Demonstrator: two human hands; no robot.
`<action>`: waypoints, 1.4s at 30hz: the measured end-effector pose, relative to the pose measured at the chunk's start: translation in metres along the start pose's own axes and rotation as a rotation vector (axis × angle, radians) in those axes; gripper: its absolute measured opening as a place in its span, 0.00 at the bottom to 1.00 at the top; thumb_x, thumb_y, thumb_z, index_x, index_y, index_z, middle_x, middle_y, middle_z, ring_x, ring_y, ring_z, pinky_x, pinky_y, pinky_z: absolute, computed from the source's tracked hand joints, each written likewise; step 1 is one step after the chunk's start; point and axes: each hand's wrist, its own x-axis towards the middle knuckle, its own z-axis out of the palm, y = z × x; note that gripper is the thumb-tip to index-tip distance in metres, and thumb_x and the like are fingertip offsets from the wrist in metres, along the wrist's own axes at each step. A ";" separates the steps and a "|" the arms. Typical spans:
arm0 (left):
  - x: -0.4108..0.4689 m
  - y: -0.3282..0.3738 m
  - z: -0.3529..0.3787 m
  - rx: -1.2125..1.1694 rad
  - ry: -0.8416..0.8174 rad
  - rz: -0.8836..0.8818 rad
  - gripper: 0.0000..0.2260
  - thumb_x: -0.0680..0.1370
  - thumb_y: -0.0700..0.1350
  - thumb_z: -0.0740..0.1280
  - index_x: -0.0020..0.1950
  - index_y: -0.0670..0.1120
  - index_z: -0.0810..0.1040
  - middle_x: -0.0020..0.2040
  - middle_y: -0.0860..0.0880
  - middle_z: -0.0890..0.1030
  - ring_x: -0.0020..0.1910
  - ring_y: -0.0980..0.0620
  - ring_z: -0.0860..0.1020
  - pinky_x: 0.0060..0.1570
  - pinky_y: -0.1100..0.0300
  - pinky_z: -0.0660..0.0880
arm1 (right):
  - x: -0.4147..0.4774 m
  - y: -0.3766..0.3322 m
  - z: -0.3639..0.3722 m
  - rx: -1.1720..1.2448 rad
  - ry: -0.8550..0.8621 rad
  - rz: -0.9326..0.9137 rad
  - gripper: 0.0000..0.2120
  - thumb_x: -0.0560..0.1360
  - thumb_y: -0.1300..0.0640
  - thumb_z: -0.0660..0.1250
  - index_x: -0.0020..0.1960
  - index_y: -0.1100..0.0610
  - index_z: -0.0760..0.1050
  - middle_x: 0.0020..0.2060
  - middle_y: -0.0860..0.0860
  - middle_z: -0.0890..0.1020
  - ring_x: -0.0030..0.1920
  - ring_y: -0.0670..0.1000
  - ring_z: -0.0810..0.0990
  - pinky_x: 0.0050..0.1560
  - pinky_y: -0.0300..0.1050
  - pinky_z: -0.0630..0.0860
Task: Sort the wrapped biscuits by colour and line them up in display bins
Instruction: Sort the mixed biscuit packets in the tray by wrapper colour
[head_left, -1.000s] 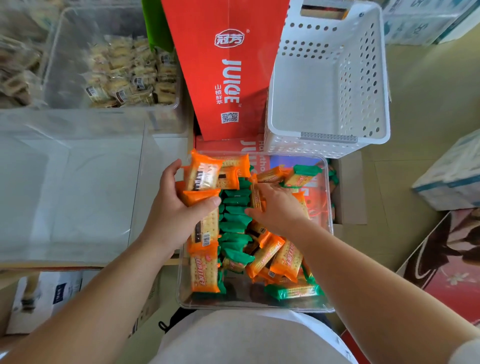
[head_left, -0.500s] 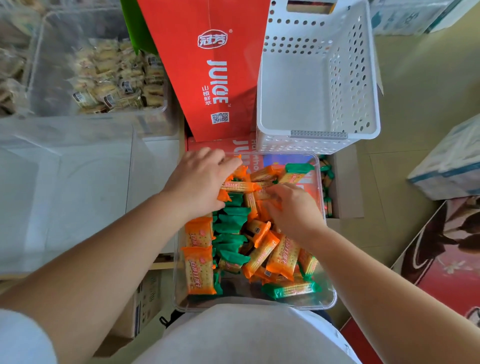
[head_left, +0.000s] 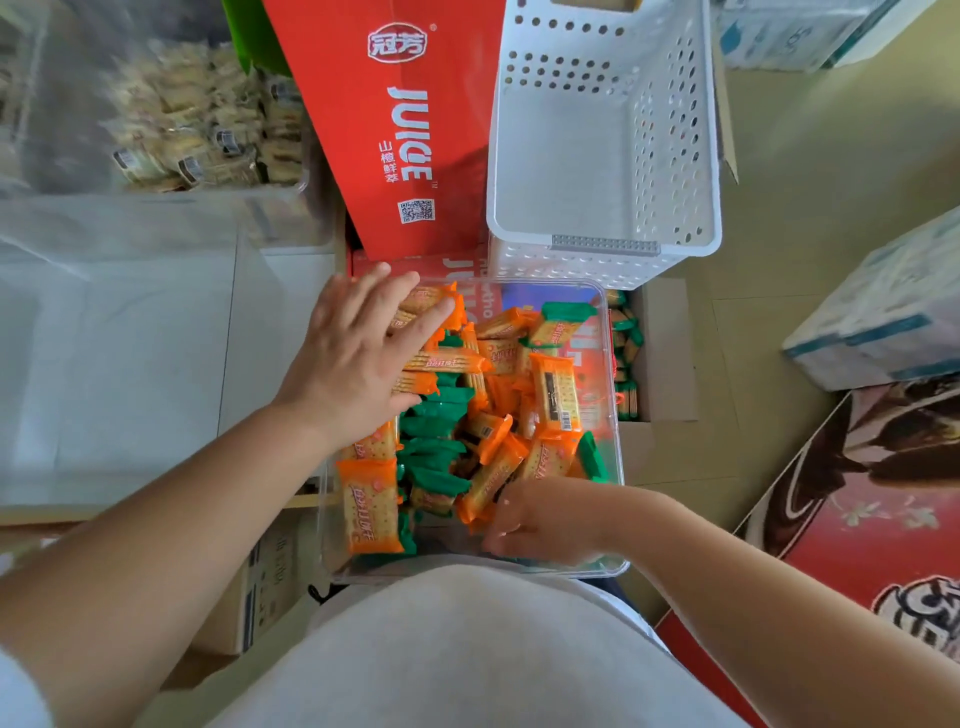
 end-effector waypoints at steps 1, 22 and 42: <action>-0.006 0.002 0.001 -0.007 -0.008 -0.011 0.46 0.61 0.49 0.84 0.77 0.51 0.68 0.74 0.38 0.67 0.75 0.33 0.63 0.73 0.32 0.56 | 0.003 -0.002 0.001 -0.038 -0.033 0.017 0.14 0.82 0.45 0.59 0.63 0.43 0.79 0.62 0.45 0.79 0.60 0.51 0.77 0.64 0.52 0.74; -0.075 0.031 0.008 -0.318 0.004 0.069 0.13 0.74 0.53 0.75 0.52 0.46 0.85 0.50 0.49 0.82 0.52 0.47 0.78 0.51 0.48 0.75 | -0.027 -0.013 -0.023 0.232 0.576 0.011 0.16 0.70 0.50 0.79 0.57 0.49 0.82 0.44 0.40 0.80 0.43 0.39 0.78 0.46 0.31 0.74; -0.107 0.026 0.019 -0.306 -0.160 -0.041 0.12 0.71 0.48 0.78 0.53 0.49 0.84 0.59 0.48 0.78 0.54 0.46 0.76 0.52 0.47 0.77 | 0.064 -0.031 0.039 -0.377 0.786 -0.158 0.17 0.71 0.50 0.77 0.41 0.57 0.71 0.28 0.51 0.75 0.24 0.55 0.73 0.23 0.41 0.61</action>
